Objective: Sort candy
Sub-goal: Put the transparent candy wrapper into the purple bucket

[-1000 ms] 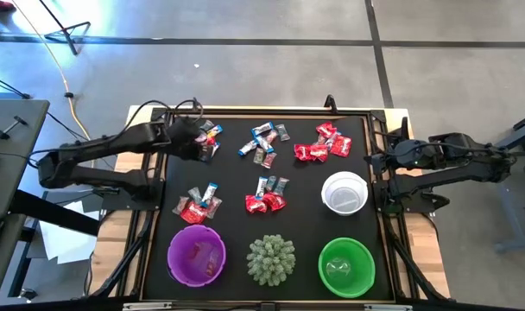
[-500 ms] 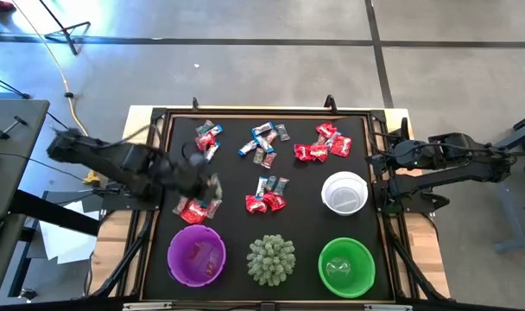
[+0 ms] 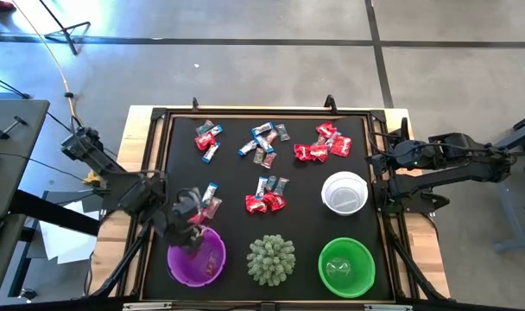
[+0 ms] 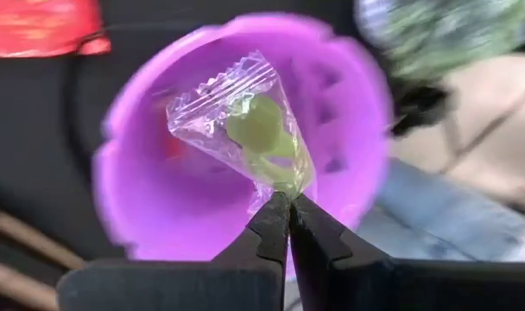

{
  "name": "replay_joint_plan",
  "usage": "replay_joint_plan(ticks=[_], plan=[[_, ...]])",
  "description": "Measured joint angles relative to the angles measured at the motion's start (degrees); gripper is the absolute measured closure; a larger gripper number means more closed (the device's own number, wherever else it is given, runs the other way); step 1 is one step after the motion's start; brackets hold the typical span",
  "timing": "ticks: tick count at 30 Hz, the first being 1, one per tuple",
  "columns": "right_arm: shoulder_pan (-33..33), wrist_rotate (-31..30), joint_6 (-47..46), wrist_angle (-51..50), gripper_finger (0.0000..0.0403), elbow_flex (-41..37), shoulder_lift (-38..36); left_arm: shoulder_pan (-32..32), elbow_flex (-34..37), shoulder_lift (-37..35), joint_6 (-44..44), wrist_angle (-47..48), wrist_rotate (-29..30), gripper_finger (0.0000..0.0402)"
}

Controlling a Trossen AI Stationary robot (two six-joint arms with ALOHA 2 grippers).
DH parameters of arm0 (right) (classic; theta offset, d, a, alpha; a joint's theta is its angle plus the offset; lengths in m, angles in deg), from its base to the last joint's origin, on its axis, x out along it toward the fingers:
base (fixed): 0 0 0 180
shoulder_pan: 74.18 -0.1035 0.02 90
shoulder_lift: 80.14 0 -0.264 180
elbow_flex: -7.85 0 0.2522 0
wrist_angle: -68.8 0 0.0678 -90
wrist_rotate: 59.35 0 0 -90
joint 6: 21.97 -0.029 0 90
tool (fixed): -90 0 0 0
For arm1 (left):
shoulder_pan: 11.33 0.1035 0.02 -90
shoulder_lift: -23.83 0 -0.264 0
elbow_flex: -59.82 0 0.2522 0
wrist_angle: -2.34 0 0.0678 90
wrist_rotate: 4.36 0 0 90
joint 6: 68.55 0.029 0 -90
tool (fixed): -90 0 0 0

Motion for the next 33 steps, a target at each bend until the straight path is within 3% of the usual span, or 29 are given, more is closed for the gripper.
replay_joint_plan(ticks=[9,21,33], plan=[[0.0,0.0,0.0,0.0,0.0220,0.0,0.0,-7.7,0.1,6.0,3.6,-1.1,-1.7,0.0395],[0.0,0.0,0.0,0.0,0.0220,0.0,0.0,-7.1,0.1,16.2,12.5,-0.8,-4.7,0.0338],[0.0,0.0,0.0,0.0,0.0220,0.0,0.0,-2.3,0.2,20.4,8.7,13.0,-22.5,0.0327]])
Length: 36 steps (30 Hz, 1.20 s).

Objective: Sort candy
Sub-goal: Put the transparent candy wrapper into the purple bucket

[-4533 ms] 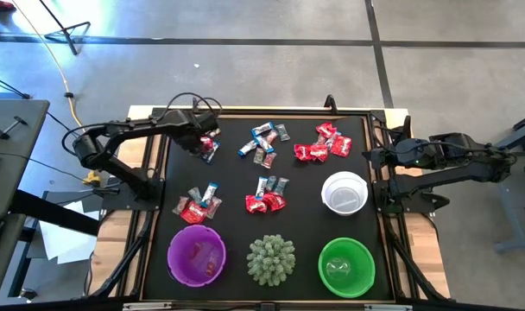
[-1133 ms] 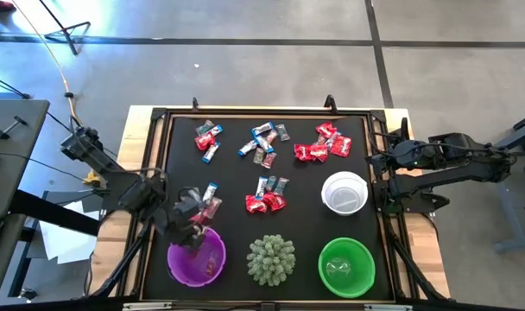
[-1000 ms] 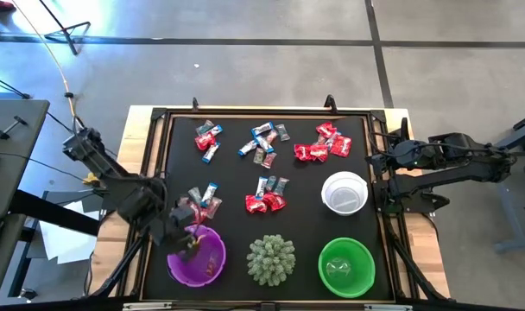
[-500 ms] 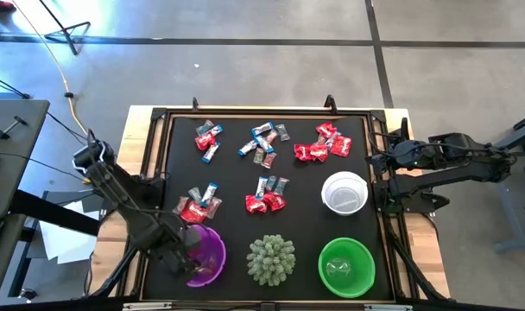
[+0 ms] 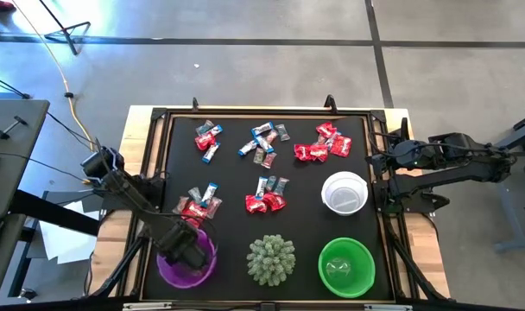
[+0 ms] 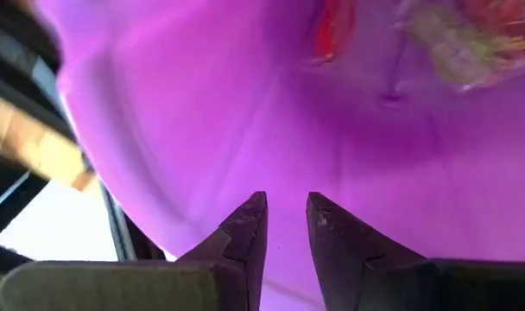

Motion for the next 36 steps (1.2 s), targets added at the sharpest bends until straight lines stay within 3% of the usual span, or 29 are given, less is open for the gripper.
replay_joint_plan(ticks=[12,23,29,36], plan=[[0.0,0.0,0.0,0.0,0.0220,0.0,0.0,2.2,0.0,0.0,-2.3,-0.2,-1.4,0.0327],[0.0,0.0,0.0,0.0,0.0220,0.0,0.0,7.5,-2.4,0.0,10.9,-0.2,-3.8,0.0327],[0.0,0.0,0.0,0.0,0.0220,0.0,0.0,10.2,-8.3,0.0,20.3,-0.1,4.1,0.0327],[0.0,0.0,0.0,0.0,0.0220,0.0,0.0,15.7,-16.5,-1.2,21.2,3.5,11.3,0.0327]])
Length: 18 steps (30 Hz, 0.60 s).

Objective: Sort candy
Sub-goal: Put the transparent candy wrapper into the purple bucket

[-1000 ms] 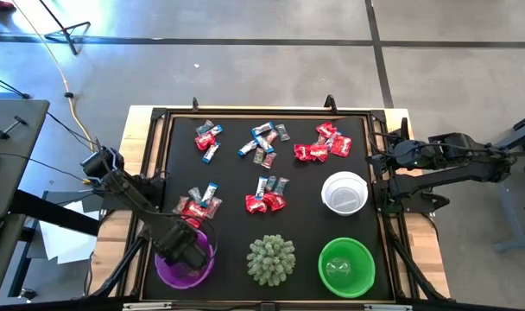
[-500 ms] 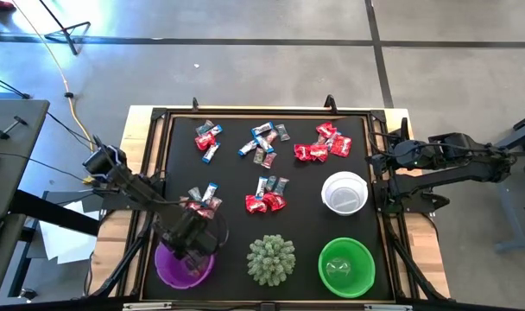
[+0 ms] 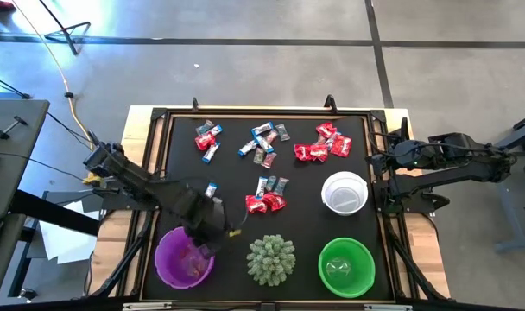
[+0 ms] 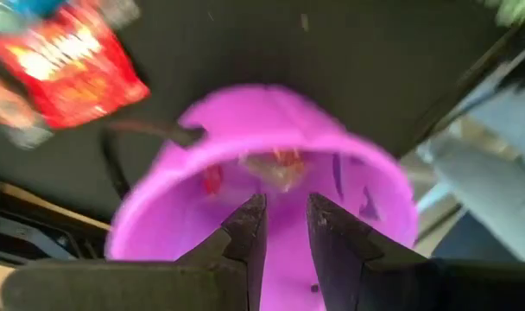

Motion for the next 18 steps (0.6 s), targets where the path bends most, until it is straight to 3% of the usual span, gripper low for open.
replay_joint_plan(ticks=[7,13,18], plan=[[0.0,0.0,0.0,0.0,0.0220,0.0,0.0,5.8,-7.5,-3.1,-1.3,4.2,8.4,0.0328],[0.0,0.1,12.2,-0.4,0.0220,0.0,0.0,10.1,-10.2,-5.3,-2.9,8.2,18.5,0.0328],[0.0,0.1,14.9,-0.4,0.0220,0.0,0.0,13.8,-10.1,-5.7,-2.5,12.8,25.0,0.0328]])
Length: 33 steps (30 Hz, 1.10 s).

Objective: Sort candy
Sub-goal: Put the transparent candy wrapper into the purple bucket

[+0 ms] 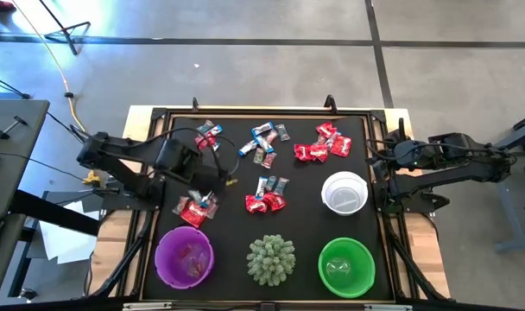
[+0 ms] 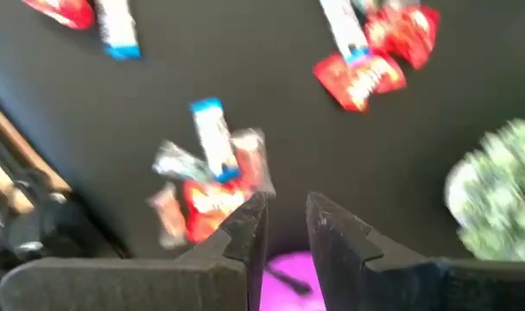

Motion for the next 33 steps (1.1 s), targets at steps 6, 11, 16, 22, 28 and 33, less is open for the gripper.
replay_joint_plan(ticks=[6,11,16,22,28,33], plan=[[0.0,0.0,0.0,0.0,0.0220,0.0,0.0,5.9,0.2,0.2,6.4,-0.4,7.0,0.0328],[0.0,-2.9,0.9,3.4,0.0220,0.0,0.0,11.0,0.2,0.2,10.3,-0.4,10.1,0.0328],[0.0,-2.0,0.0,4.8,0.0220,0.0,0.0,15.9,0.2,0.3,15.0,-0.6,10.7,0.0328],[0.0,-1.3,0.1,4.8,0.0220,0.0,0.0,21.7,0.2,0.3,23.7,-1.4,11.2,0.0328],[0.0,-7.0,-3.5,6.6,0.0220,0.0,0.0,28.5,0.8,0.2,34.2,-6.1,13.2,0.0328],[0.0,-8.3,-9.8,7.7,0.0220,0.0,0.0,35.6,5.8,0.2,42.3,-10.7,9.8,0.0328]])
